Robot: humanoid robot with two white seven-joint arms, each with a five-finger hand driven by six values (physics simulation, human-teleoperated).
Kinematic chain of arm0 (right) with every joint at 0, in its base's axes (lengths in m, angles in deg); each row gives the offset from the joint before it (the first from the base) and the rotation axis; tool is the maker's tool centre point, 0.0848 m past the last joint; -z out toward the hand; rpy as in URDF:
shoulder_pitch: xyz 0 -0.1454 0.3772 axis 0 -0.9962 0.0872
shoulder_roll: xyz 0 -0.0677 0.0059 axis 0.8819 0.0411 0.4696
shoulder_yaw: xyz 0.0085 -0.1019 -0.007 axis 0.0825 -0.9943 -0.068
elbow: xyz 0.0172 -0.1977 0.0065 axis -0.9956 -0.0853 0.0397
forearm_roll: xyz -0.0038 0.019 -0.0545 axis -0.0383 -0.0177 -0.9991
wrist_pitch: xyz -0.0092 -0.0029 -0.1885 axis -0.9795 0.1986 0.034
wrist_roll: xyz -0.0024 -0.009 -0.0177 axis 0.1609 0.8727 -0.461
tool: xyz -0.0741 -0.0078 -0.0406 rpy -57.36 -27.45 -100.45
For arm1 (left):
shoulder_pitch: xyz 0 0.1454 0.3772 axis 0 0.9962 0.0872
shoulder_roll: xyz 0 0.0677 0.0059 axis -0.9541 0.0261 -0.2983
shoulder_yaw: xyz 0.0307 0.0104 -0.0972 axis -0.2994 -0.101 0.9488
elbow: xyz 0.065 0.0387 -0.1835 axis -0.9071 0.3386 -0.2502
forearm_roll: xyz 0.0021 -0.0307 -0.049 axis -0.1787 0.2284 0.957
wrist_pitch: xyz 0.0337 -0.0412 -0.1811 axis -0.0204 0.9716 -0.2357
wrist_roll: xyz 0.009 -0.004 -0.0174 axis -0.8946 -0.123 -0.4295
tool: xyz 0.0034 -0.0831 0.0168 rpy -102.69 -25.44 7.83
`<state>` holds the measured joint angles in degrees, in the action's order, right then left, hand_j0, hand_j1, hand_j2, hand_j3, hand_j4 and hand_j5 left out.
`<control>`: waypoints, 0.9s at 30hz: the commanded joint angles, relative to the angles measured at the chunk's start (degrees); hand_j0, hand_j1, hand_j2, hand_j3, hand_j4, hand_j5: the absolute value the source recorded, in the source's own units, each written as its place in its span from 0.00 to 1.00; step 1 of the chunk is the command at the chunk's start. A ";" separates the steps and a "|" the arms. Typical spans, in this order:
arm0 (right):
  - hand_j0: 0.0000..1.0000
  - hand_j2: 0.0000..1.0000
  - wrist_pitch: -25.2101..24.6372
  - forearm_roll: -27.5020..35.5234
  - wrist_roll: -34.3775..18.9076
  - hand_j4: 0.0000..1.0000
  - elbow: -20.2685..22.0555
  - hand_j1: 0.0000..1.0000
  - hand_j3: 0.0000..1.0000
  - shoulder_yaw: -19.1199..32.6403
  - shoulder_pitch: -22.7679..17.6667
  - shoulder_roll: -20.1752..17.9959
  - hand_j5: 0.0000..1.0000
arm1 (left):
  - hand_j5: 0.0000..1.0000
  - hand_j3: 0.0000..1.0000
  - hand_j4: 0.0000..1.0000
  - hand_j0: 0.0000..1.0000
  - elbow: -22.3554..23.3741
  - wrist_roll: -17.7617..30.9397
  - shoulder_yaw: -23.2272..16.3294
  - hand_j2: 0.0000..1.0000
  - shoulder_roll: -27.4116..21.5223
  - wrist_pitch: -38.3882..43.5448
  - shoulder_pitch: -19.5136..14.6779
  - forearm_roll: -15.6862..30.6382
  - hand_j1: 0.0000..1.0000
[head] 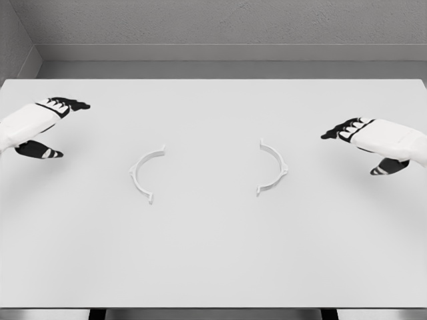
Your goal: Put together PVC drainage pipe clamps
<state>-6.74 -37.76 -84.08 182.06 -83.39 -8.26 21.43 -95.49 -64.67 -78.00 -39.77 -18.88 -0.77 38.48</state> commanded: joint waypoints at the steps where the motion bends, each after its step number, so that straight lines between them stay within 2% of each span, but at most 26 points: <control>1: 1.00 1.00 -0.14 0.22 -0.08 1.00 0.07 1.00 1.00 -0.24 0.00 0.04 1.00 | 1.00 1.00 1.00 1.00 0.66 0.14 -0.20 1.00 0.55 0.10 0.09 0.21 1.00; 5: 1.00 1.00 0.39 0.05 0.10 1.00 -0.11 1.00 1.00 0.19 0.09 -0.14 1.00 | 1.00 1.00 1.00 1.00 -0.30 0.22 -0.20 1.00 5.65 0.10 -0.35 -2.60 1.00; 8: 1.00 1.00 0.22 0.05 0.18 1.00 -0.20 1.00 1.00 -0.33 0.09 2.32 1.00 | 1.00 1.00 1.00 1.00 -1.00 0.75 -0.37 1.00 9.78 0.10 -0.18 -2.86 1.00; 9: 1.00 1.00 0.13 -0.04 0.10 1.00 -0.11 1.00 1.00 -0.33 0.26 2.41 1.00 | 1.00 1.00 1.00 1.00 -1.53 2.86 -0.20 1.00 10.48 0.10 -0.09 -4.18 1.00; 12: 1.00 1.00 -0.05 -0.57 0.71 1.00 -0.46 1.00 1.00 -0.16 0.44 4.08 1.00 | 1.00 1.00 1.00 1.00 -2.76 3.13 0.06 1.00 13.64 0.10 0.17 -6.11 1.00; 17: 1.00 1.00 0.30 -0.48 1.06 1.00 -2.74 1.00 1.00 0.46 0.70 9.52 1.00 | 1.00 1.00 1.00 1.00 -3.91 3.21 -0.11 1.00 14.96 0.10 1.49 -6.73 1.00; 20: 1.00 1.00 0.30 -0.48 0.98 1.00 -2.74 1.00 1.00 0.46 1.32 10.93 1.00 | 1.00 1.00 1.00 1.00 -4.17 3.21 -0.11 1.00 14.96 0.10 1.67 -6.73 1.00; 22: 1.00 1.00 0.30 -0.57 0.98 1.00 -2.74 1.00 1.00 0.28 1.76 12.25 1.00 | 1.00 1.00 1.00 1.00 -6.28 3.21 0.15 1.00 14.79 0.10 3.25 -6.73 1.00; 25: 1.00 1.00 0.30 -0.57 0.98 1.00 -5.64 1.00 1.00 -0.16 1.85 15.86 1.00 | 1.00 1.00 1.00 1.00 -6.63 3.21 -0.11 1.00 14.96 0.10 3.34 -6.73 1.00; 27: 1.00 1.00 0.30 -0.57 0.98 1.00 -8.01 1.00 1.00 -0.07 2.02 16.65 1.00 | 1.00 1.00 1.00 1.00 -6.98 3.21 -0.20 1.00 14.96 0.10 3.43 -6.73 1.00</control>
<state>-6.37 -38.52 -83.13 176.00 -83.43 -5.72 36.62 -101.92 -61.43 -78.15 -24.81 -18.91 2.66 31.34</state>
